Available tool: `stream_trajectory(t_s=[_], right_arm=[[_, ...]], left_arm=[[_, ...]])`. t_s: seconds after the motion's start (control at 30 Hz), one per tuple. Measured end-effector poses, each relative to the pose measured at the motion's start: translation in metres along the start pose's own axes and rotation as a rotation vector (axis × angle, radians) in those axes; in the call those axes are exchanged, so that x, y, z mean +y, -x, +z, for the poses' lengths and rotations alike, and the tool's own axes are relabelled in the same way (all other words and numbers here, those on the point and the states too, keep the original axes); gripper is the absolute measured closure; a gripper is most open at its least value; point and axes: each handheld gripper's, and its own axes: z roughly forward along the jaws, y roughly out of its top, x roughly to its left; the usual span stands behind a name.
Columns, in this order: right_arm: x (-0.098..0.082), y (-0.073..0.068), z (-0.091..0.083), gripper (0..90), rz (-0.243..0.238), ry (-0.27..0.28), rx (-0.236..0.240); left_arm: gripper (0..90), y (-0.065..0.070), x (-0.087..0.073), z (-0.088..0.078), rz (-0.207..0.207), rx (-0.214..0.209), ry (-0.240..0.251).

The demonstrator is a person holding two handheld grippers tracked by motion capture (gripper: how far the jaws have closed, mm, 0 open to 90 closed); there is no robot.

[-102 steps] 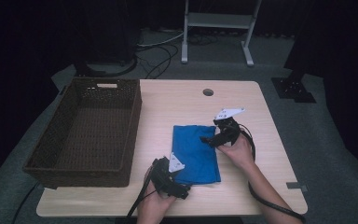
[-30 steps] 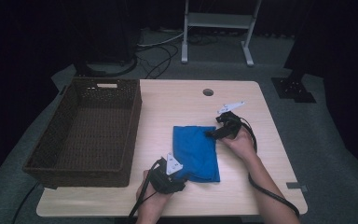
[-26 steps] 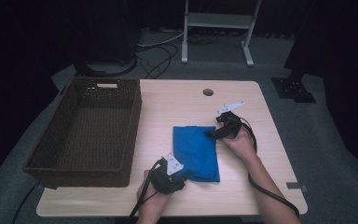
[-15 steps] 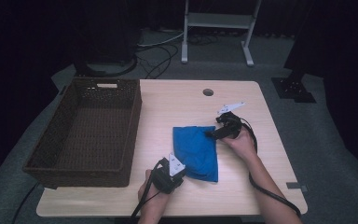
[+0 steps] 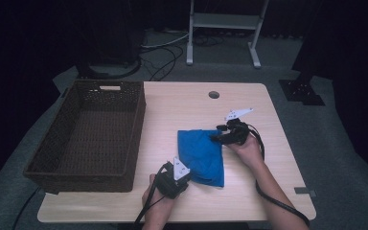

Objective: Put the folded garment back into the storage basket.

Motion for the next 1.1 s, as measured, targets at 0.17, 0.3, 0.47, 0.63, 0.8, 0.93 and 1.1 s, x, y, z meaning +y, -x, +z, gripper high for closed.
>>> stream_trajectory(t_s=[0.17,0.3,0.47,0.63,0.8,0.93,1.1], right_arm=[[-0.001,-0.003,-0.001,53.0,0.016,0.006,0.022],[-0.002,-0.006,-0.001,65.0,0.034,0.006,0.060],[-0.002,-0.008,-0.001,70.6,0.053,0.005,0.075],[-0.003,-0.017,-0.002,74.0,-0.014,0.016,0.022],[-0.004,-0.025,-0.003,75.1,-0.044,0.024,-0.029],[-0.004,-0.034,-0.003,75.3,-0.075,0.031,-0.094],[-0.005,-0.040,-0.002,75.2,-0.084,0.034,-0.133]], left_arm=[[77.2,0.000,0.001,0.001,-0.002,-0.001,0.001],[77.2,-0.001,0.001,0.001,-0.004,-0.003,0.001],[77.2,-0.001,0.001,0.001,-0.004,-0.003,0.000],[77.4,-0.002,0.001,0.001,-0.016,-0.011,0.000],[77.8,-0.005,0.001,0.002,-0.036,-0.028,0.000],[78.3,-0.006,0.002,0.002,-0.046,-0.036,0.001],[78.9,-0.006,0.002,0.002,-0.045,-0.033,0.008]])
